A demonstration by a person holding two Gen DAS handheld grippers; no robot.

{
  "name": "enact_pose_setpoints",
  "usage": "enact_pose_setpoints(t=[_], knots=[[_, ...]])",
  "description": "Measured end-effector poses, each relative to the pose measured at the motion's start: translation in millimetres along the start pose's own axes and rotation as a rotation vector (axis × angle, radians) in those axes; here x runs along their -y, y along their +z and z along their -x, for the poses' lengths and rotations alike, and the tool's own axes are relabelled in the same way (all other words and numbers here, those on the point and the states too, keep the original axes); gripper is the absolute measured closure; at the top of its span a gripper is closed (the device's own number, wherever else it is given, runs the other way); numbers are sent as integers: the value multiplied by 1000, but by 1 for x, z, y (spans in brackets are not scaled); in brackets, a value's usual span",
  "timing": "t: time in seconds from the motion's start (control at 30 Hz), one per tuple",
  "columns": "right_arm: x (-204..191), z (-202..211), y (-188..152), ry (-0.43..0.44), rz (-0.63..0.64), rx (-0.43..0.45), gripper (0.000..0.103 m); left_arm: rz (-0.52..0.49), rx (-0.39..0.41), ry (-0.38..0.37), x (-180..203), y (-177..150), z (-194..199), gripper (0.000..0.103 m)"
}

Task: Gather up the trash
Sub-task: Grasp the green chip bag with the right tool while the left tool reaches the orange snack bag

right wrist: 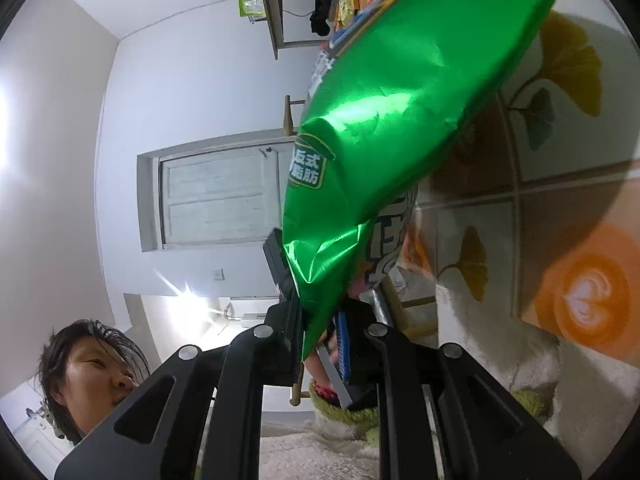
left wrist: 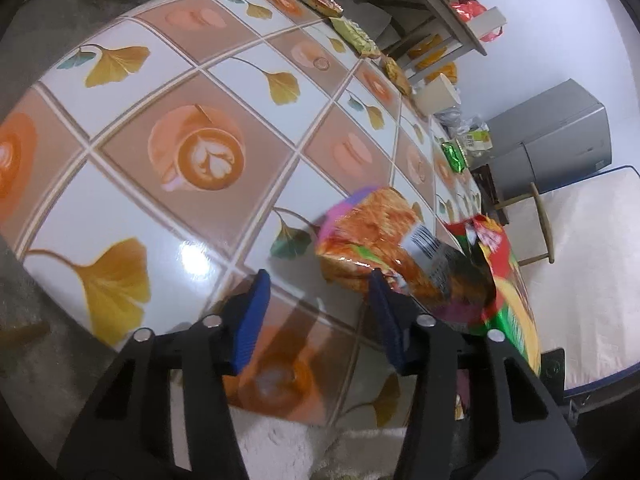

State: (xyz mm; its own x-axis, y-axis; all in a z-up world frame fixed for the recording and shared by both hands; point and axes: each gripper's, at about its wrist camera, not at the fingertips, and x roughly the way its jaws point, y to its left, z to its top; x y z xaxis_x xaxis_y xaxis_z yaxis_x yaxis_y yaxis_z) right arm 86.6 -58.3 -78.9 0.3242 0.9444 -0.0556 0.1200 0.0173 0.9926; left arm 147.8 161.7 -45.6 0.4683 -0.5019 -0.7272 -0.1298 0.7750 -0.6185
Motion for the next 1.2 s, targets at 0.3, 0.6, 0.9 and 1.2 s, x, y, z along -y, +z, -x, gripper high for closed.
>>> enact_pose_setpoints(t=[0.3,0.6,0.9,1.2], knots=[[2,9,-2,-36,-4,7,89,11,6,7,-6,5,3,68],[-24,24,-6,-54,94,6,89,-47,85,36,-3,5,20,64],[-39,64,-2,-105,194,96,89,-185,43,-105,24,-17,23,44],[-24,103,10,-233,151,171,89,-254,-29,-117,59,-34,-12,50]])
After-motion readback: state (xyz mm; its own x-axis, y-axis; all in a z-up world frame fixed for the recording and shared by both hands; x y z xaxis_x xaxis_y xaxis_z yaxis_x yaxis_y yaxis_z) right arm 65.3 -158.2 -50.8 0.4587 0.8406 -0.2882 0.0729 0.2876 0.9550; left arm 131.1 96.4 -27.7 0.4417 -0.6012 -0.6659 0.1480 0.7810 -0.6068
